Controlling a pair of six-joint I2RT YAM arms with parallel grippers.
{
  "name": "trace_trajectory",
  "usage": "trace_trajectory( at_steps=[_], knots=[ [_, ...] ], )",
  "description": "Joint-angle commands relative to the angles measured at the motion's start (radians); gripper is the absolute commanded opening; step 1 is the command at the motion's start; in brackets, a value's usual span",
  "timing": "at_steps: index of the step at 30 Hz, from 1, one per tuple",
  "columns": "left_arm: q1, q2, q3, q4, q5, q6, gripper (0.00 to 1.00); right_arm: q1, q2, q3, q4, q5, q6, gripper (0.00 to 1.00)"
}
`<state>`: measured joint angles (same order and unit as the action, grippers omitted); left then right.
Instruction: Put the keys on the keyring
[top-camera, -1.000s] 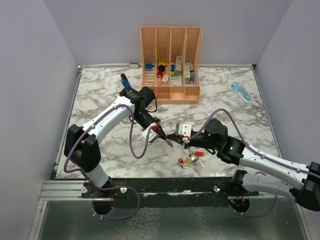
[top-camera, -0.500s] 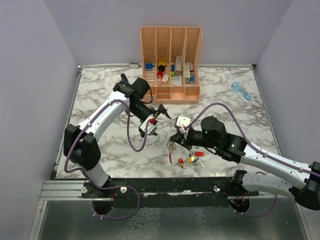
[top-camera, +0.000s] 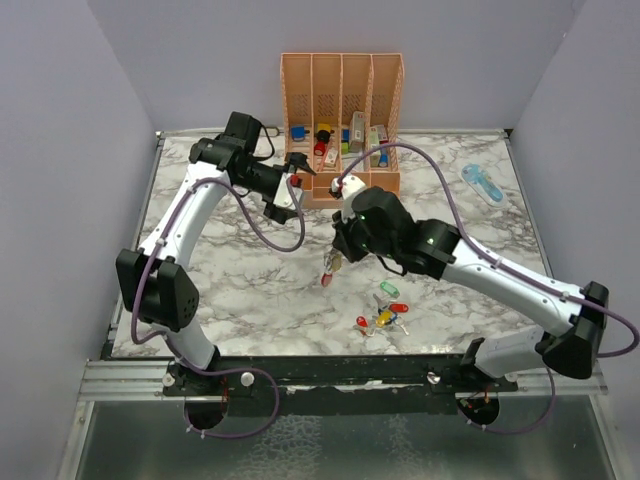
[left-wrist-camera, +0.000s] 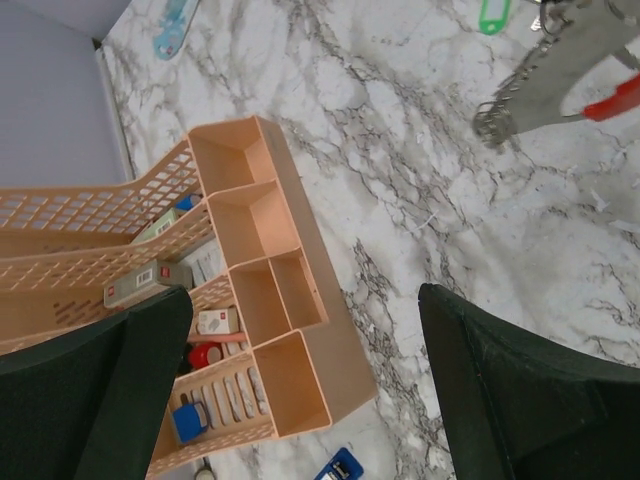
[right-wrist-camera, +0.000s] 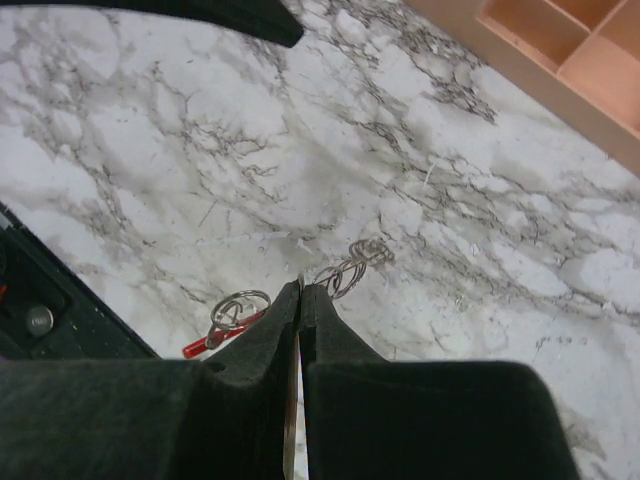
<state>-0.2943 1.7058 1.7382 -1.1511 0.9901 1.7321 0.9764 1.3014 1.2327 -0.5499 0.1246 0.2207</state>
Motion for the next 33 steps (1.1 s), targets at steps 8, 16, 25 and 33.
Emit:
trace_trajectory(
  at_steps=[8, 16, 25, 33],
  knots=[
    [-0.008, -0.246, -0.225, 0.534, -0.028, -0.814, 0.99, -0.065, 0.188, 0.306, -0.378, 0.171, 0.414, 0.01],
    [-0.045, -0.332, -0.275, 0.491, -0.068, -1.084, 0.99, -0.181, 0.166, 0.218, -0.208, 0.038, 0.719, 0.01],
    [-0.144, -0.34, -0.428, 0.644, -0.059, -1.241, 0.99, -0.204, 0.15, 0.21, -0.166, 0.055, 1.024, 0.01],
    [-0.173, -0.344, -0.519, 0.759, -0.167, -1.296, 0.98, -0.21, 0.131, 0.178, -0.26, 0.036, 1.347, 0.01]
  ],
)
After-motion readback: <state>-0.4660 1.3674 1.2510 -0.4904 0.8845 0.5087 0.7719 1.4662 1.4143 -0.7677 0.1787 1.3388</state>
